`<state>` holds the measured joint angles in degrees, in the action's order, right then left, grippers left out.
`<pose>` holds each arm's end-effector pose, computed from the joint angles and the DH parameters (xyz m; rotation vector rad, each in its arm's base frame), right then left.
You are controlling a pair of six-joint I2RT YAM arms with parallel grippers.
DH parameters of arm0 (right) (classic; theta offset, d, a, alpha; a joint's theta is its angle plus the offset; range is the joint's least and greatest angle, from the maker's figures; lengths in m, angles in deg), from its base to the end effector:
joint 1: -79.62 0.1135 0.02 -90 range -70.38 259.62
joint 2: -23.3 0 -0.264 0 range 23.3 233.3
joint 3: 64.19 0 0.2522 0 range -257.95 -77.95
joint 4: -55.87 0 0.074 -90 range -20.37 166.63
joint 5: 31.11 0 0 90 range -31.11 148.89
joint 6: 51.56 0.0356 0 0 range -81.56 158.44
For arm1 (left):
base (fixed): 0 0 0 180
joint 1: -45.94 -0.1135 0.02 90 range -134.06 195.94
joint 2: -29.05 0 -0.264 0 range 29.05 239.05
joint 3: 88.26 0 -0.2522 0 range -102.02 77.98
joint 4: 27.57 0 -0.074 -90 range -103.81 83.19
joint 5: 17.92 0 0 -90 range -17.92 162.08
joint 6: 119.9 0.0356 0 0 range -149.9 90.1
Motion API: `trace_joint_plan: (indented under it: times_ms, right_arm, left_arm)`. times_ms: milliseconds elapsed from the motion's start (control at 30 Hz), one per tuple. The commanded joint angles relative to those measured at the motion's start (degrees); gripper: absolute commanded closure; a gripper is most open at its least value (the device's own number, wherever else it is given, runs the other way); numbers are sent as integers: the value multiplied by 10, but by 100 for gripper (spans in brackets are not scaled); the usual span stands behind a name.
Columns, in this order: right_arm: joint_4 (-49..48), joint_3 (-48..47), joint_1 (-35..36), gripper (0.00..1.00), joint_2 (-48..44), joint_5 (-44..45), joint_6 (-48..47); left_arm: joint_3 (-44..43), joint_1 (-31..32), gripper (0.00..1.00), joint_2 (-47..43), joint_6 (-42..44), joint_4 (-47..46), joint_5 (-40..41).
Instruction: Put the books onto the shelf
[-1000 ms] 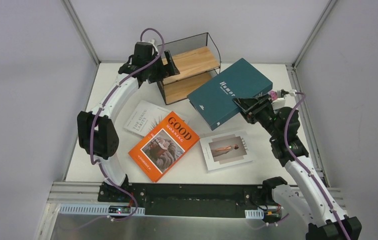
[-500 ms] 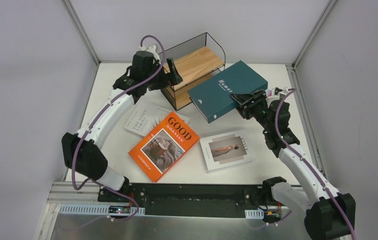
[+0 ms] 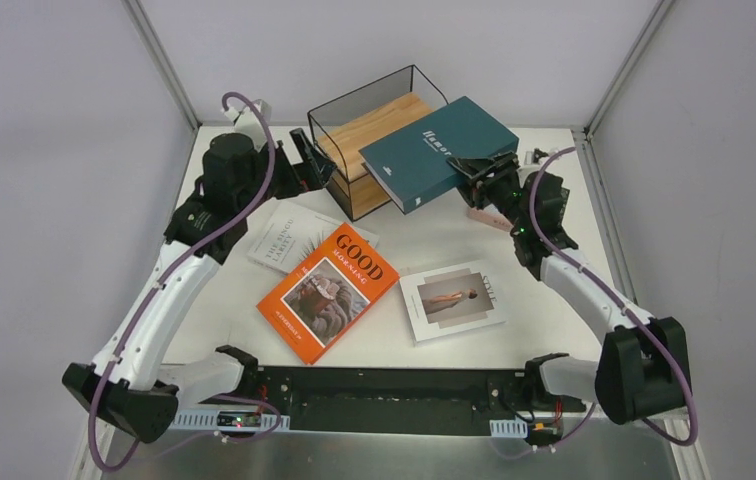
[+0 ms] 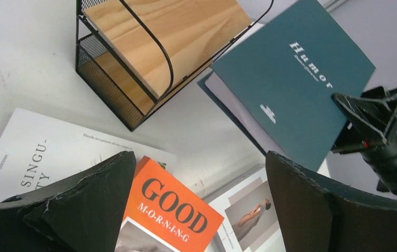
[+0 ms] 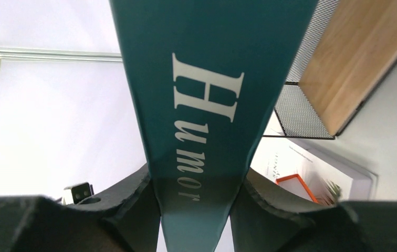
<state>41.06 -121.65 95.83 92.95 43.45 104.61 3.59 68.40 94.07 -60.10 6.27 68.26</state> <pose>0.2690 0.0881 0.3127 0.4908 1.6152 1.3227 0.2283 -0.0970 0.4315 -0.0724 1.8131 -0.7208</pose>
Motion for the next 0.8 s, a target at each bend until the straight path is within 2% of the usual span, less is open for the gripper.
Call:
trace_joint_plan:
  times_ms: [0, 133, 300, 567, 767]
  right_arm:
    - [-111, -55, 3, 91, 37, -44, 28]
    - [-159, -69, 11, 91, 90, -65, 45]
    - [-197, -67, 29, 92, 126, -47, 39]
    - [-234, -60, 46, 93, 185, -23, 31]
    - [-244, -71, 46, 94, 228, -39, 38]
  left_arm:
    - [32, 0, 1, -56, -8, 10, 6]
    - [63, -1, 1, -97, -30, 14, 3]
    - [93, 0, 1, -132, -27, 27, 9]
    - [107, 0, 1, -147, -25, 45, 9]
    - [104, 0, 1, -146, -20, 47, 11]
